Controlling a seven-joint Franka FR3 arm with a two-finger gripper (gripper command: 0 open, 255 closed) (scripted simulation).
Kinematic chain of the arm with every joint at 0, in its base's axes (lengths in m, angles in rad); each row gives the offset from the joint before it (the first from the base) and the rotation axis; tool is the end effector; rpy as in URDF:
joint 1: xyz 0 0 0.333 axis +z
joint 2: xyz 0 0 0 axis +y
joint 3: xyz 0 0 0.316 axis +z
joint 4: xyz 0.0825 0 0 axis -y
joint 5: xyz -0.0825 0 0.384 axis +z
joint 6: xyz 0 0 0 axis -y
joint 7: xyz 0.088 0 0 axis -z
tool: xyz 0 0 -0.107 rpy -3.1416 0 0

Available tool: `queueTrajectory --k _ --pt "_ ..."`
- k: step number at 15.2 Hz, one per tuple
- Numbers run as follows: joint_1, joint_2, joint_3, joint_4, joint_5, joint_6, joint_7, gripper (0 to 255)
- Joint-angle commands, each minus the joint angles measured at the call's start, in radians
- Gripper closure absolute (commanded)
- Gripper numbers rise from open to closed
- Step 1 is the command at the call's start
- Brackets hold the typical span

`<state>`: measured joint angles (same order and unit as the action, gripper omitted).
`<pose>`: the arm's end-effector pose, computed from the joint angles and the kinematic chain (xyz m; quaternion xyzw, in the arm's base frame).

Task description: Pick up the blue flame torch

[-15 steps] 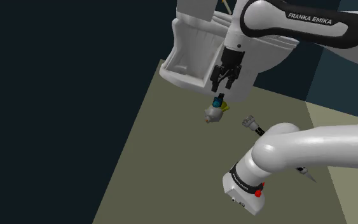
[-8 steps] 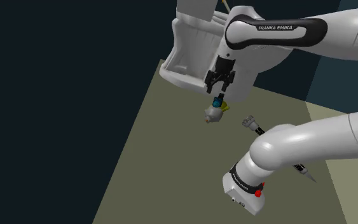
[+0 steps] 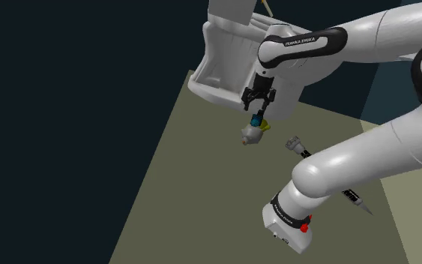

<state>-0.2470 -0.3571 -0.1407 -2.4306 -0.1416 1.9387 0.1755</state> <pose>0.3817 -0.1673 0.4260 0.9670 -0.2423 -0.0717 0.0326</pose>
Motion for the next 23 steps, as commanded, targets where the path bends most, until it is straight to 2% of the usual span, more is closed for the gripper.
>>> queueTrajectory --k 1,10,19,20,23 --pt "-0.023 0.057 -0.021 0.013 -0.013 0.049 0.015 0" --pt "-0.110 0.305 -0.109 0.122 -0.036 0.205 0.066 0" --pt "-0.113 0.371 -0.113 0.083 -0.029 0.309 0.069 0" --pt "-0.112 0.371 -0.112 0.084 -0.029 0.308 0.069 255" --pt "-0.112 0.370 -0.112 0.083 -0.029 0.308 0.069 255"
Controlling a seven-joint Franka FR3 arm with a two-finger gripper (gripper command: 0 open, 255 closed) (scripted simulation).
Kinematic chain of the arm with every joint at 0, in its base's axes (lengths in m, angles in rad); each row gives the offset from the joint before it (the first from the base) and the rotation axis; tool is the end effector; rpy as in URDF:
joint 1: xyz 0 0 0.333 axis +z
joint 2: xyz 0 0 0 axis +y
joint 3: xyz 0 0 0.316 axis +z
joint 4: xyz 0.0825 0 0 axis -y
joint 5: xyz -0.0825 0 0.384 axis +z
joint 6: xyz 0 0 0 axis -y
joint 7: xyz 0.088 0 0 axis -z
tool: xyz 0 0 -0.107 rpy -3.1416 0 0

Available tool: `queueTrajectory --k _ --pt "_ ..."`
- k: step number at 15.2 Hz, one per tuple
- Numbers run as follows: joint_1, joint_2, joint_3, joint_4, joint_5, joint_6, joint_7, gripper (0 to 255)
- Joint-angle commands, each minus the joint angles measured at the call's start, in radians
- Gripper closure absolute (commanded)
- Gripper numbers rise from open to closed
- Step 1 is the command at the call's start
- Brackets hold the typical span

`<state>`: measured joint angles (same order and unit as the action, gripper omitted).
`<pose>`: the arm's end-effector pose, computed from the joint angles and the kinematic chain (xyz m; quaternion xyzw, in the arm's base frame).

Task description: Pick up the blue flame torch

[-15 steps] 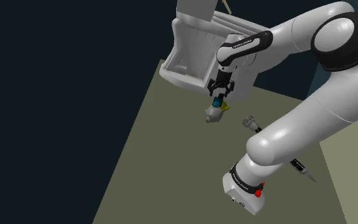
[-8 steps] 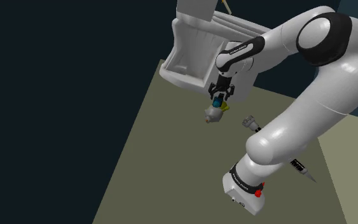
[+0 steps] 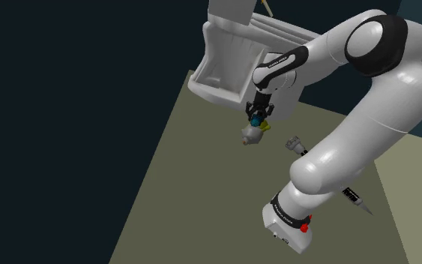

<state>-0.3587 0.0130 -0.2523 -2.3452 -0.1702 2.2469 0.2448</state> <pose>0.4001 -0.2862 0.3184 0.9286 -0.3612 -0.0662 0.0537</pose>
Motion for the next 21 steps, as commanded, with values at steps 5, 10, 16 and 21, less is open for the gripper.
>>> queueTrajectory --k 5,10,16,21 --pt "0.000 0.001 -0.001 -0.001 -0.001 -0.001 0.000 255" --pt "0.000 -0.036 0.000 0.016 -0.005 -0.054 -0.002 255" --pt "0.002 -0.084 0.004 0.051 -0.008 -0.137 -0.005 255" --pt "0.004 -0.118 0.007 0.086 -0.010 -0.206 -0.009 255"
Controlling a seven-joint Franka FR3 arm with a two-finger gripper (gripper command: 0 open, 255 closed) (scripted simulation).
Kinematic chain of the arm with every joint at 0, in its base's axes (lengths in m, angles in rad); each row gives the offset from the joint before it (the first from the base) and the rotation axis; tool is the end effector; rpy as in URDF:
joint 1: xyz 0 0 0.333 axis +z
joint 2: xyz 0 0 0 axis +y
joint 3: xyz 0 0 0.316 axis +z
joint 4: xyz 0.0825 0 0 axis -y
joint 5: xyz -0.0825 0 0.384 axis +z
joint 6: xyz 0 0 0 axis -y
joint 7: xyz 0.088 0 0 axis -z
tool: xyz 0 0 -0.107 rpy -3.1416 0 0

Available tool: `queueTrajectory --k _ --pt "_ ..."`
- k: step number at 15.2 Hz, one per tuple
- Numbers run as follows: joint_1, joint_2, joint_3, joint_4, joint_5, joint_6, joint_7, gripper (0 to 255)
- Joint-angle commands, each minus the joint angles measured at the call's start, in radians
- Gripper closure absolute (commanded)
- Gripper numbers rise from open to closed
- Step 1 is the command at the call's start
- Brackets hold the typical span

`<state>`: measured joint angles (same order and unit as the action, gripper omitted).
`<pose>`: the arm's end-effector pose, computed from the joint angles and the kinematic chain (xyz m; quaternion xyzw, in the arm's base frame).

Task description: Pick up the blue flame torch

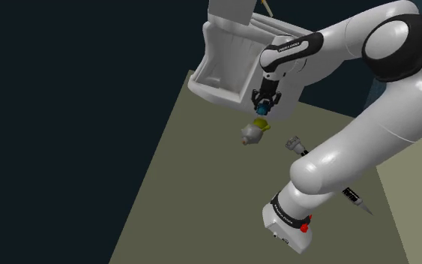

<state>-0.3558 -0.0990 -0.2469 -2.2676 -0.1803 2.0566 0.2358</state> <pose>0.3985 -0.2868 0.3905 0.9284 -0.3614 -0.0675 0.0537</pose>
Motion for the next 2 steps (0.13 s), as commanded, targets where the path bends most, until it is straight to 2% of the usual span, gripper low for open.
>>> queueTrajectory --k 1,2 --pt "0.001 -0.007 0.001 0.010 0.000 -0.017 0.000 255" --pt "0.001 -0.007 0.001 0.010 0.000 -0.017 0.000 255"
